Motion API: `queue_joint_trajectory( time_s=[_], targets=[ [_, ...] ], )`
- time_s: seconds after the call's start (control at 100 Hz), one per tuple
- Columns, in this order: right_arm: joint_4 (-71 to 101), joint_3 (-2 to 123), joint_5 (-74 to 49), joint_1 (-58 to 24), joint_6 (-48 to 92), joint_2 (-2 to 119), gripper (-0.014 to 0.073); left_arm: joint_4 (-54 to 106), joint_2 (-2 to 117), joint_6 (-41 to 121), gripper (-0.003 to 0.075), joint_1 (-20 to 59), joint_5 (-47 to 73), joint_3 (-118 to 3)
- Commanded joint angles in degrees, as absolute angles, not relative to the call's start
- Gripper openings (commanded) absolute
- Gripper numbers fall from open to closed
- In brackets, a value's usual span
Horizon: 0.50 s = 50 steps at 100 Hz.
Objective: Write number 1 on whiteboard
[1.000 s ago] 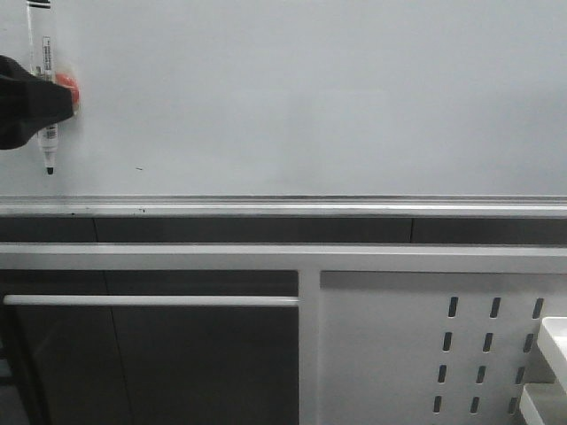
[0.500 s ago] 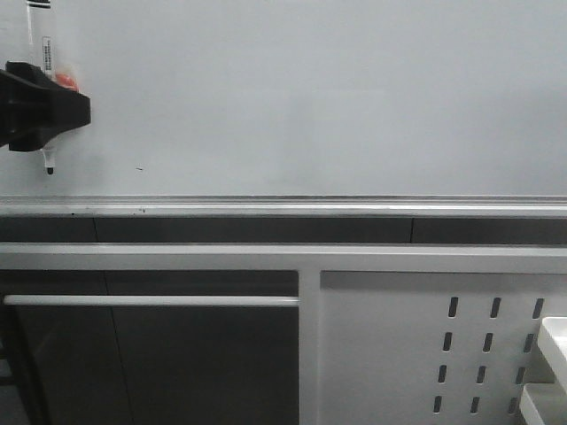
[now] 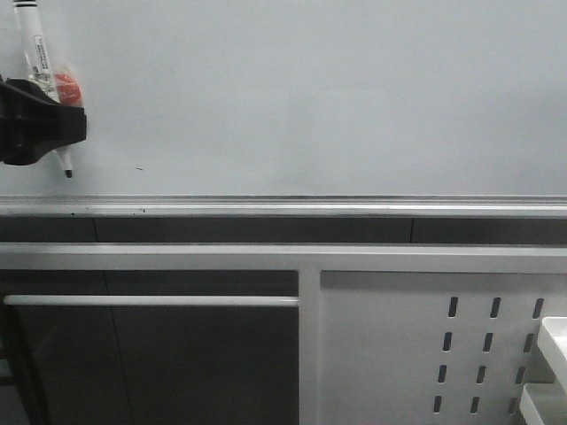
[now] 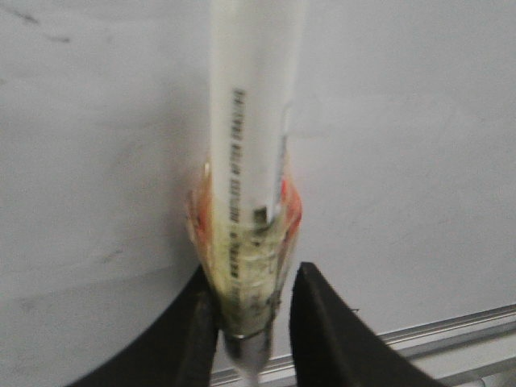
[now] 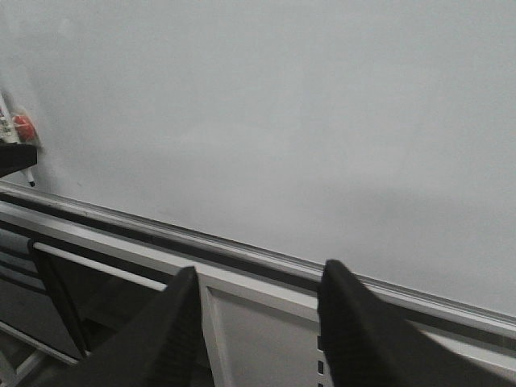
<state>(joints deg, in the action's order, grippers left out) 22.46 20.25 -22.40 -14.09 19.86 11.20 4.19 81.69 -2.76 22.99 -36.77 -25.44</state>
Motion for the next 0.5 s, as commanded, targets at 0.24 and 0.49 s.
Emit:
queue_joint_trajectory(
  time_s=[0.24, 0.49],
  targets=[
    [23.23, 22.37, -18.16, -14.24, 20.41, 11.95, 0.0307, 2.03, 79.68, -2.25, -0.0020, 22.85, -41.80, -27.10],
    [35.34, 28.61, -31.65, -14.24, 36.56, 13.77, 0.0307, -27.28, 70.21, -1.95, -0.0020, 27.93, -36.91, -26.99]
  ],
)
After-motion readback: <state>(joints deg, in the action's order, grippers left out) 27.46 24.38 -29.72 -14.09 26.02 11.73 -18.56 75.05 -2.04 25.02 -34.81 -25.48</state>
